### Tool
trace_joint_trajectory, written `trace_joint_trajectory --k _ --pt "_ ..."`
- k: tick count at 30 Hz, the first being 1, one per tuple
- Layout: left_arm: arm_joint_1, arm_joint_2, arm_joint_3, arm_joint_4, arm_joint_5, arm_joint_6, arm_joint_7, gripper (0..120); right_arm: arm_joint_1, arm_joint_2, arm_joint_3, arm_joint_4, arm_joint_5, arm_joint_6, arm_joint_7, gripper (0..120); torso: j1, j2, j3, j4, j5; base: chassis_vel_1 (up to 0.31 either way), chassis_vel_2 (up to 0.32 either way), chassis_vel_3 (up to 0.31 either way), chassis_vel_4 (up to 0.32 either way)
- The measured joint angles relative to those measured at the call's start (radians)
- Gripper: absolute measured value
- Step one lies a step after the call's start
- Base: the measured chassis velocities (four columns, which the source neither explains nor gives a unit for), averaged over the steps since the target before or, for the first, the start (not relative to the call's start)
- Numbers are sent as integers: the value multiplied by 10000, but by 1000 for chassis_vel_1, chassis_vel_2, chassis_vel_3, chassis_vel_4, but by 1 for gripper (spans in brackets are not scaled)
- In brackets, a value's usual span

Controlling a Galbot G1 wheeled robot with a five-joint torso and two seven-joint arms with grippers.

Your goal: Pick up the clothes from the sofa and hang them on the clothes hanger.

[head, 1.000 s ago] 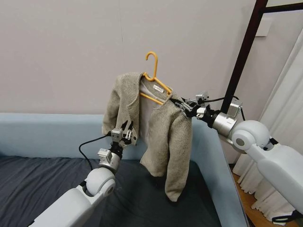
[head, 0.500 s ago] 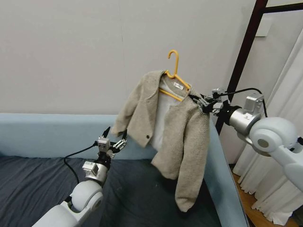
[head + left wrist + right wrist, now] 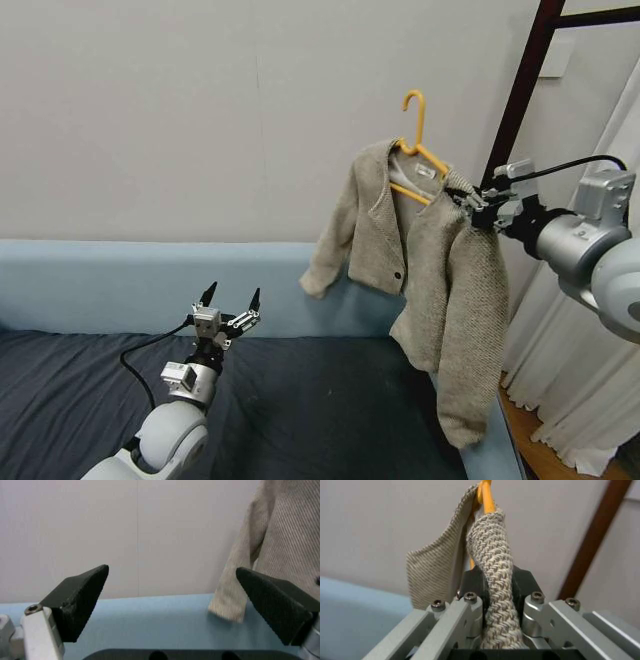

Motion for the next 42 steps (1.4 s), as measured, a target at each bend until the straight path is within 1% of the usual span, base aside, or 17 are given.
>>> trace_joint_trajectory --k 4,5,10,11,14,21,24,27,28,30,33,35,39,42 --pt "38 2 -53 -50 12 8 -47 100 21 386 383 -646 -1337 -91 388 9 1 0 2 0 2 0 0 0 0" --pt "38 2 -53 -50 12 8 -47 100 21 386 383 -646 -1337 -91 388 9 1 0 2 0 2 0 0 0 0" --pt "109 -41 -132 -113 55 81 -168 100 -16 1423 1137 -1785 -3506 -238 281 9 1 -1 2 1 3 0 0 0 0" --pt "109 -41 -132 -113 55 81 -168 100 -16 1423 1137 -1785 -3506 -238 281 9 1 -1 2 1 3 0 0 0 0" --pt "219 -52 -221 -152 74 107 -190 100 29 1811 1422 -2324 -4339 -471 64 9 1 -1 2 1 0 0 0 0 0" --pt "310 -93 -308 -133 108 116 -200 100 362 2005 1600 -3230 -5326 -837 -241 9 0 0 2 0 0 0 0 0 0" --pt "256 -138 -301 -97 112 125 -203 100 676 2065 1386 -3780 -5905 -908 -438 9 1 0 2 -1 0 0 0 0 0" --pt "226 -165 -273 -76 112 135 -204 100 841 2143 1251 -4041 -6219 -994 -508 9 0 0 2 0 -2 0 0 0 0" --pt "209 -185 -255 -50 112 141 -204 100 926 2219 1184 -4254 -6559 -1005 -633 9 0 0 2 0 -2 0 0 0 0" --pt "197 -203 -235 -26 114 145 -205 100 1043 2373 1114 -4597 -7119 -966 -882 9 0 -1 2 0 0 0 0 0 0" --pt "193 -206 -231 0 114 145 -203 100 1174 2550 1044 -4927 -7517 -901 -997 9 1 -1 2 0 0 0 0 0 0" --pt "192 -197 -232 26 114 145 -202 100 1248 2765 989 -5249 -8024 -651 -1131 9 1 -1 2 1 -1 0 0 0 0" --pt "208 -192 -252 33 114 144 -202 100 1190 2888 1014 -5319 -8394 -416 -1217 9 2 -1 3 3 0 0 0 0 0" --pt "263 -190 -276 44 123 131 -202 100 774 2813 1213 -4734 -8222 -411 -1071 9 2 -1 3 1 0 0 0 0 0"
